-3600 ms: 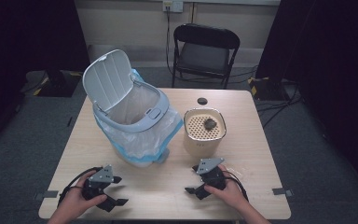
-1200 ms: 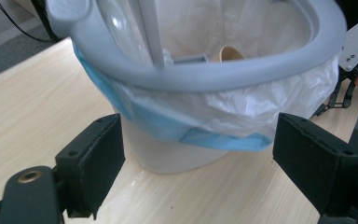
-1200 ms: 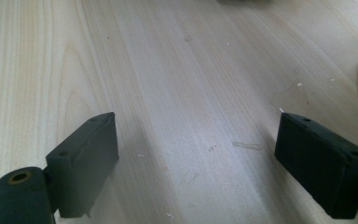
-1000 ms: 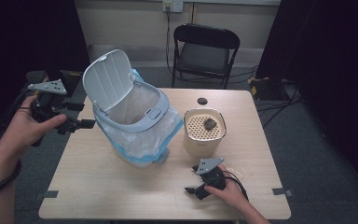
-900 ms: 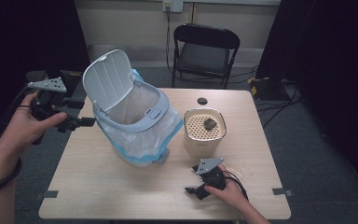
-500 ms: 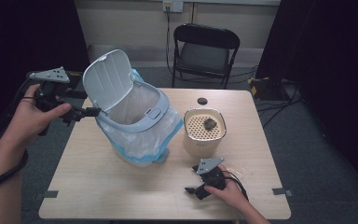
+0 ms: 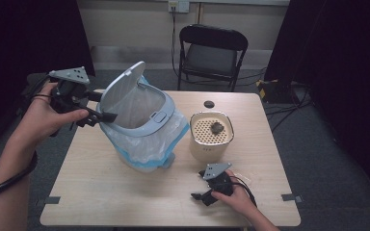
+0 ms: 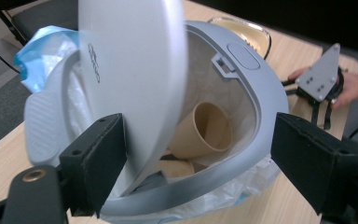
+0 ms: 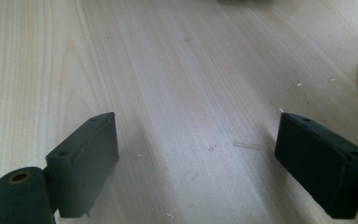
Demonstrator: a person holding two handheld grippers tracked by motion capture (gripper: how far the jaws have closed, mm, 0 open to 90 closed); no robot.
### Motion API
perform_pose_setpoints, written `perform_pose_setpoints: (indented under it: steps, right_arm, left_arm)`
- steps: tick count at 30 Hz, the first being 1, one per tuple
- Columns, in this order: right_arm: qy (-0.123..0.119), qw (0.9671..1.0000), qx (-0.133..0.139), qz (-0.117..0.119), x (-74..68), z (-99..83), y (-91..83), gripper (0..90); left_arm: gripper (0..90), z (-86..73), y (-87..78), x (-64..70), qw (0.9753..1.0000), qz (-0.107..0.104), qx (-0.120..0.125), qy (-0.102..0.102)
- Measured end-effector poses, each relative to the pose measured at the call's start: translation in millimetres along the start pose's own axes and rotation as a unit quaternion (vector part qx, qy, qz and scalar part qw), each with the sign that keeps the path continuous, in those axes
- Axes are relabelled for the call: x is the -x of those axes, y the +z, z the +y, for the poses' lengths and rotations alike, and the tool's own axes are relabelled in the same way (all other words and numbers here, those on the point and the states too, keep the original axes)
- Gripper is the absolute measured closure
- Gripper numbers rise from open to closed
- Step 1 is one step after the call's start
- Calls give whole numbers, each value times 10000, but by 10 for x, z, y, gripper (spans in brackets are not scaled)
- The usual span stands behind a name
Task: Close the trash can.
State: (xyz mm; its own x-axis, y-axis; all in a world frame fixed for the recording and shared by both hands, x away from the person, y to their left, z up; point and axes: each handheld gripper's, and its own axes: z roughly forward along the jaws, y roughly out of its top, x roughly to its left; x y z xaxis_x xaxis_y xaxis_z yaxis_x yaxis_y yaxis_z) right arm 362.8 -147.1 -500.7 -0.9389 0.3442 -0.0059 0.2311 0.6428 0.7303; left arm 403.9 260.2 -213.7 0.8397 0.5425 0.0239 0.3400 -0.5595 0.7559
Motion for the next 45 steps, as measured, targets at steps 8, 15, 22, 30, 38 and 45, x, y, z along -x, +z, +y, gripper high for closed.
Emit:
perform_pose_setpoints:
  steps: [8,15,22,30,38,45]
  right_arm:
    - [3,10000,2,0,0,0,0,127]
    - [0,10000,1,1,0,0,0,127]
    - [0,10000,0,1,0,0,0,127]
    - [6,10000,-4,18,0,1,1,124]
    - [7,10000,-5,19,-1,0,1,123]
    - [1,10000,-6,11,-1,0,1,124]
  left_arm:
    - [350,16,58,84,9998,-164,-84,75]
    - [489,32,109,147,9993,-356,-100,49]
    - [601,28,149,120,9992,-359,-148,-89]
    - [653,33,275,79,9984,-333,-281,-365]
    - [694,98,451,24,9979,-162,-224,-589]
    - [731,213,575,-6,9981,56,-251,-551]
